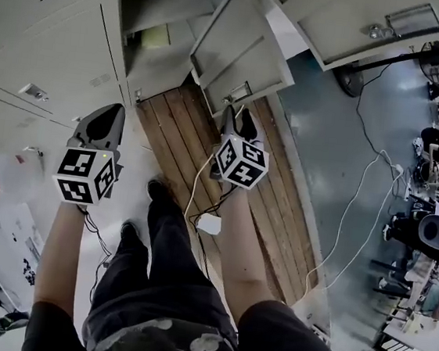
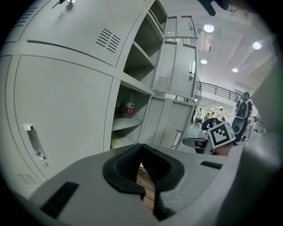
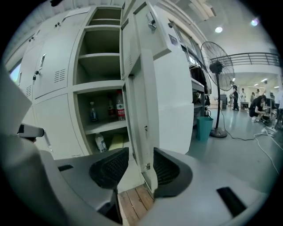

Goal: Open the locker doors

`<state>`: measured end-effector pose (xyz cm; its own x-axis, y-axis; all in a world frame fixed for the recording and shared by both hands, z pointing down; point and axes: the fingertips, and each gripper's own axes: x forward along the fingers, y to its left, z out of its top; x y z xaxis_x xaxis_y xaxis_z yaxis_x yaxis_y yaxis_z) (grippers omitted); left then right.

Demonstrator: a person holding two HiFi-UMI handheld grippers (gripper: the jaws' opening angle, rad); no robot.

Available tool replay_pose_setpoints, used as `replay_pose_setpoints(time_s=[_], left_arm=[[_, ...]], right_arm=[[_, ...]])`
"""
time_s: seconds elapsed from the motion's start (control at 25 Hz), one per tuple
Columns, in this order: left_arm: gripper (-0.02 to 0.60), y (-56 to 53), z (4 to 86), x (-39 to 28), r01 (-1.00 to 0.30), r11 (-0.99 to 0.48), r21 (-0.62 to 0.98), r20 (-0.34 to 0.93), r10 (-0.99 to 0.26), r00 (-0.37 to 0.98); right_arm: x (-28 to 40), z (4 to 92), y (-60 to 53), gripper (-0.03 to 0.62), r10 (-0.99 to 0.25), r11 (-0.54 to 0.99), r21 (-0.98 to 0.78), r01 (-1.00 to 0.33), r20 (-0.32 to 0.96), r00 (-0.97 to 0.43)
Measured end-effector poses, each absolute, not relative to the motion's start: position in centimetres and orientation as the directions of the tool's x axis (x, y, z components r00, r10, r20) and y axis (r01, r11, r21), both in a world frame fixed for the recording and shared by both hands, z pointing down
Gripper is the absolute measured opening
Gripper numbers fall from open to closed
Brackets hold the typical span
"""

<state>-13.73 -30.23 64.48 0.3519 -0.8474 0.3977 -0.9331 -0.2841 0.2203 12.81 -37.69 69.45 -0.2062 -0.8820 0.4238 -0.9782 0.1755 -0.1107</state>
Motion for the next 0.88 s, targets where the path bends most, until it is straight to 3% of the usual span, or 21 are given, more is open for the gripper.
replay_pose_setpoints(time_s=[0.44, 0.64, 0.88], left_arm=[[0.009, -22.7, 59.0, -19.1, -0.936, -0.296, 0.19, 0.341, -0.874, 0.346], [0.009, -19.2, 58.2, -20.3, -0.933, -0.306, 0.189, 0.331, -0.875, 0.354], [0.009, -17.0, 55.0, -19.2, -0.924, -0.336, 0.184, 0.292, -0.878, 0.378]], right_arm=[[7.3, 62.7, -29.0, 0.187, -0.91, 0.182, -0.167, -0.969, 0.345, -0.23], [4.4, 60.2, -24.7, 0.086, -0.9, 0.247, -0.149, -0.958, 0.332, -0.284], [3.1, 54.3, -21.7, 0.035, -0.888, 0.335, -0.162, -0.928, 0.276, -0.368]])
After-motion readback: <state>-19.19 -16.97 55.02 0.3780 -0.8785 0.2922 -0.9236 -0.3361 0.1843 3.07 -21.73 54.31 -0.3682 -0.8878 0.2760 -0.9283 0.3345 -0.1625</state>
